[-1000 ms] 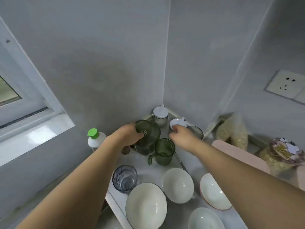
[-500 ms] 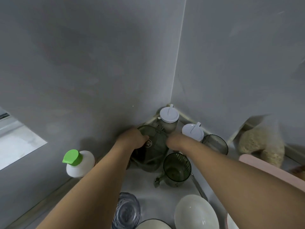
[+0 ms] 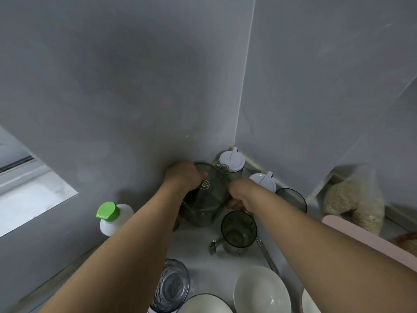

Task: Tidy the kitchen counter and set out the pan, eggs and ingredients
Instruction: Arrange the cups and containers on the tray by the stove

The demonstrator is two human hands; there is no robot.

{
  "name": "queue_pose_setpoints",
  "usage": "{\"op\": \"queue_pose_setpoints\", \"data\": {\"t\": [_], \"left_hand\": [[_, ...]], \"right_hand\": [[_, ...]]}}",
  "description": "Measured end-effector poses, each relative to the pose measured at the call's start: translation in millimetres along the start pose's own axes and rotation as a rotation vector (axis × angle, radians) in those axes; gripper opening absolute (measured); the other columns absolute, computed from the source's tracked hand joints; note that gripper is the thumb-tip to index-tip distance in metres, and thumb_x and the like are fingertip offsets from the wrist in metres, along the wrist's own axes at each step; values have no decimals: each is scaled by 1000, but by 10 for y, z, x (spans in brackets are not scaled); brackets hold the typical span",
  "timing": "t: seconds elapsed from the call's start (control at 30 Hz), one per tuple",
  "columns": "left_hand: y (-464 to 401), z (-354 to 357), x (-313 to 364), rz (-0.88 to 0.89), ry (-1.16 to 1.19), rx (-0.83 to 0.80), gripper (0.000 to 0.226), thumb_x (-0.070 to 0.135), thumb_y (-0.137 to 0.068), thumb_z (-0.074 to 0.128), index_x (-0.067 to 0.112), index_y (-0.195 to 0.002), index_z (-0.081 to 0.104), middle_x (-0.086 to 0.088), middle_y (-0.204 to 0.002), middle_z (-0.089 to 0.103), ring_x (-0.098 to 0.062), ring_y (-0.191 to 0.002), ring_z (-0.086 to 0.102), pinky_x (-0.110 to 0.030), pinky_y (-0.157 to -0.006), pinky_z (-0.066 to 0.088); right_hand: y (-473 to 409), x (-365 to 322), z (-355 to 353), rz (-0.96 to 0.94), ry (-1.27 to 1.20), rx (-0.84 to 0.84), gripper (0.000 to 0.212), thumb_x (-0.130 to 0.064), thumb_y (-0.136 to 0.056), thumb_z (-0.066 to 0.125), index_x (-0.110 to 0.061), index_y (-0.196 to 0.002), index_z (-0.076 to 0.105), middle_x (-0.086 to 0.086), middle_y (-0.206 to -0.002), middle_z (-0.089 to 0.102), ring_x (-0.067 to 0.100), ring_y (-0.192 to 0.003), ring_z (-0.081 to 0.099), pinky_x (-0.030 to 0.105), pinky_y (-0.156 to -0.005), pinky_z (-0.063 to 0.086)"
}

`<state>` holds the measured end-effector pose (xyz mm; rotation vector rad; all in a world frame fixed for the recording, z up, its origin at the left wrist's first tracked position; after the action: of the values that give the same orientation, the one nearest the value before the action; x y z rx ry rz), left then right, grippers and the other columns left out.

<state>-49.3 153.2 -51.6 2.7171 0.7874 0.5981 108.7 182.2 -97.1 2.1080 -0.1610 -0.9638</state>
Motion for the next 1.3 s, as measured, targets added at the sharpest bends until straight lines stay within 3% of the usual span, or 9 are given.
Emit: {"op": "queue_pose_setpoints", "data": {"t": [0.13, 0.17, 0.23, 0.33, 0.5, 0.6, 0.93, 1.07, 1.3], "left_hand": [[305, -282, 245, 1, 72, -13, 42, 44, -96, 52, 4, -107, 59, -8, -97, 58, -23, -86, 56, -29, -73, 43], [358, -335, 307, 0, 110, -16, 40, 42, -96, 53, 4, -108, 57, -7, -96, 57, -23, -85, 56, -29, -71, 43], [518, -484, 474, 2, 168, 4, 38, 40, -95, 54, 5, -110, 56, -8, -101, 62, -24, -91, 61, -29, -71, 47], [849, -683, 808, 43, 183, 57, 38, 40, -95, 52, 7, -113, 56, -10, -103, 64, -27, -96, 63, -34, -83, 53], [1537, -816, 1374, 139, 183, 88, 33, 34, -95, 53, 5, -109, 50, -11, -104, 60, -28, -96, 61, -32, -71, 48], [2009, -798, 1661, 211, 208, 104, 29, 30, -94, 54, 6, -109, 53, -11, -103, 61, -28, -94, 60, -33, -71, 47], [3945, -255, 3143, 531, 165, 85, 19, 28, -88, 60, 11, -90, 53, -9, -94, 60, -29, -91, 60, -29, -73, 46], [4806, 147, 3744, 650, 141, 37, 19, 27, -85, 61, 10, -93, 57, -10, -102, 65, -32, -97, 62, -31, -79, 49], [6800, 1219, 4899, 962, 57, -73, 27, 36, -87, 62, 12, -93, 52, -12, -107, 63, -31, -97, 59, -28, -75, 42]], "right_hand": [[322, -94, -335, -45, -58, 113, 24, -14, -96, 46, -1, -77, 55, 22, -88, 68, 31, -75, 66, 32, -65, 56], [385, -112, -428, -70, -67, 142, 22, -14, -94, 48, -1, -79, 57, 21, -84, 69, 30, -72, 66, 28, -57, 56], [638, -127, -640, -106, -117, 180, 15, -10, -92, 48, -4, -82, 57, 18, -77, 64, 23, -57, 57, 13, -37, 38], [1058, -76, -1014, -160, -144, 251, 15, -5, -88, 49, -2, -76, 57, 21, -80, 64, 26, -61, 59, 18, -44, 40], [1936, 249, -1611, -215, -141, 391, 13, -10, -88, 53, -3, -78, 58, 17, -76, 65, 22, -56, 59, 17, -40, 36], [2397, 512, -1881, -234, -143, 451, 19, -17, -90, 56, -3, -78, 58, 18, -77, 68, 25, -63, 63, 23, -49, 42], [4125, 2338, -2782, -175, -324, 668, 23, -15, -91, 53, 3, -78, 58, 20, -73, 67, 25, -61, 61, 28, -62, 48], [4859, 3236, -3055, -150, -435, 763, 24, -18, -93, 52, 2, -82, 58, 25, -83, 69, 27, -71, 63, 38, -84, 51], [6426, 5293, -3427, -14, -620, 993, 26, -20, -93, 55, 1, -77, 57, 21, -75, 67, 25, -64, 61, 30, -70, 48]]}}
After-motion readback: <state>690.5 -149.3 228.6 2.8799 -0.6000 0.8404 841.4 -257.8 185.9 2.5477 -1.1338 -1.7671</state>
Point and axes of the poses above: each hand's wrist, its own y-axis away from the middle knuckle, its own z-axis out of the palm, x = y × z, the point moved 7 cm from there along -y, towards the middle knuckle
